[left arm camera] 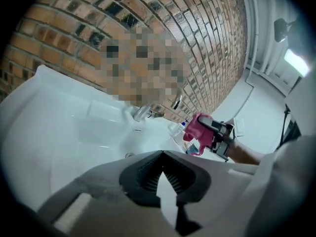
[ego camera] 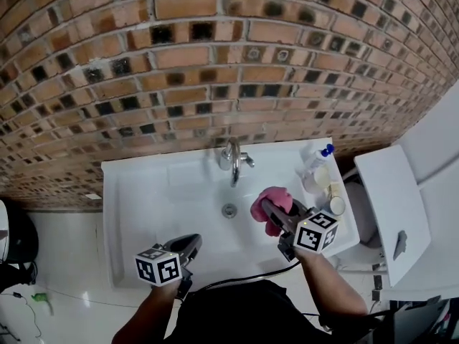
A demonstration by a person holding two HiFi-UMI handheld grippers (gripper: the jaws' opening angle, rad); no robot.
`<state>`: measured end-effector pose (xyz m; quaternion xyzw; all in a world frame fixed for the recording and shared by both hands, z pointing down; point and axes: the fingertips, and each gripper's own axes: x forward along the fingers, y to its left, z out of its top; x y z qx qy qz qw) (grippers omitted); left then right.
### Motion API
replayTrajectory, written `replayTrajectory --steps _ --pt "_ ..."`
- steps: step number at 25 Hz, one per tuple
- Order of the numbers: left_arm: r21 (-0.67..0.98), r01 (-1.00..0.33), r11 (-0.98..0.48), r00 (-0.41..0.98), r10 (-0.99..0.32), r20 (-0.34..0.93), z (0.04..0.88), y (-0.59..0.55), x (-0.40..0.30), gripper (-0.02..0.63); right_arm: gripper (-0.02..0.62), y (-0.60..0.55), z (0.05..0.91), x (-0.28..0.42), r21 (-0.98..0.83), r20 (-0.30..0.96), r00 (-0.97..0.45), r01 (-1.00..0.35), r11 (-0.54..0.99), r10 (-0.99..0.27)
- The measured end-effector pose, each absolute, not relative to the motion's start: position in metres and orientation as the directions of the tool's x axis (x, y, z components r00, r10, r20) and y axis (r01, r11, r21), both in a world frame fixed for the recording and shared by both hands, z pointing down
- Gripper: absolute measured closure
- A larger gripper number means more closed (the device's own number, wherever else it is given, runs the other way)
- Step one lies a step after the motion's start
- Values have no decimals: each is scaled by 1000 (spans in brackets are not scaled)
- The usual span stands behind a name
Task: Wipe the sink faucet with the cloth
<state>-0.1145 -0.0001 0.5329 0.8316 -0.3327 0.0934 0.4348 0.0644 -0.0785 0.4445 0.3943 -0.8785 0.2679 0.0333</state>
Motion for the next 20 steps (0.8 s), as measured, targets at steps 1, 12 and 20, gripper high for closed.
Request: replayTrajectory --steps 1,12,20 --pt "665 -639 -385 754 -485 443 534 -6 -111 602 528 -87 447 68 -444 276 -692 -708 550 -668" --pt "644 -701 -306 691 -513 509 542 -50 -68 602 528 -199 530 111 -451 369 -671 -734 507 -643" --pt "605 -733 -310 668 -491 559 546 -85 -47 602 528 -253 567 115 -501 377 -691 -712 492 -617"
